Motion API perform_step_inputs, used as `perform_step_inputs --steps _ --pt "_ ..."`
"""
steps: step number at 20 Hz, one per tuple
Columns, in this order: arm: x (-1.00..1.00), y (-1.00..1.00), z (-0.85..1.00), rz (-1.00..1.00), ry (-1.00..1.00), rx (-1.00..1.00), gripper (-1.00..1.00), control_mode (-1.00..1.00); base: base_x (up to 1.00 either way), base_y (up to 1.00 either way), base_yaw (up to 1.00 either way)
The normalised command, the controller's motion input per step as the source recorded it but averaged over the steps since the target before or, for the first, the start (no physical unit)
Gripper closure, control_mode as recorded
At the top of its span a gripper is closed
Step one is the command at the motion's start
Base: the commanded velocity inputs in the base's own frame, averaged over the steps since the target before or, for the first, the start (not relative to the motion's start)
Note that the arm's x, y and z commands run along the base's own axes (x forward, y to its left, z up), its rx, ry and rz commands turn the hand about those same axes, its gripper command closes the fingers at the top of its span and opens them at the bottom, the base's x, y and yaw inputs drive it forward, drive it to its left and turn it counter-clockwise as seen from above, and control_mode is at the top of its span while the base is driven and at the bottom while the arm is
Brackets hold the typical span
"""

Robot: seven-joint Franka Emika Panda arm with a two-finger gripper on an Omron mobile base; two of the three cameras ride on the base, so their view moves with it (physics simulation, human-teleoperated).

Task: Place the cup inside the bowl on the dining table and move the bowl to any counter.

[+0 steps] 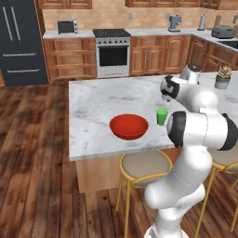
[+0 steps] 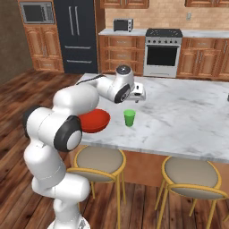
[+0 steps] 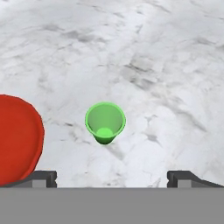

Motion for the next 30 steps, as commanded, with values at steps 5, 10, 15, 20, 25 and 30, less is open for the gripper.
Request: perform_step_inputs --steps 5,10,15,20,25,30 --pt "0.0 0.0 -0.19 0.0 0.0 0.0 -1.0 -1.0 0.0 0.0 0.0" --pt "0.0 0.0 -0.17 0.0 0.0 0.0 -1.0 -1.0 0.0 0.0 0.0" --pt "0.05 0.0 -0.16 0.0 0.0 0.0 -1.0 -1.0 0.0 0.0 0.0" --pt "0.14 0.0 -0.13 0.0 0.0 0.0 -1.0 -1.0 0.0 0.0 0.0" --pt "0.16 0.0 -0.07 0.0 0.0 0.0 -1.0 -1.0 0.0 0.0 0.0" --pt "0.1 0.0 -0.01 0.0 0.0 0.0 -1.0 -1.0 0.0 0.0 0.0"
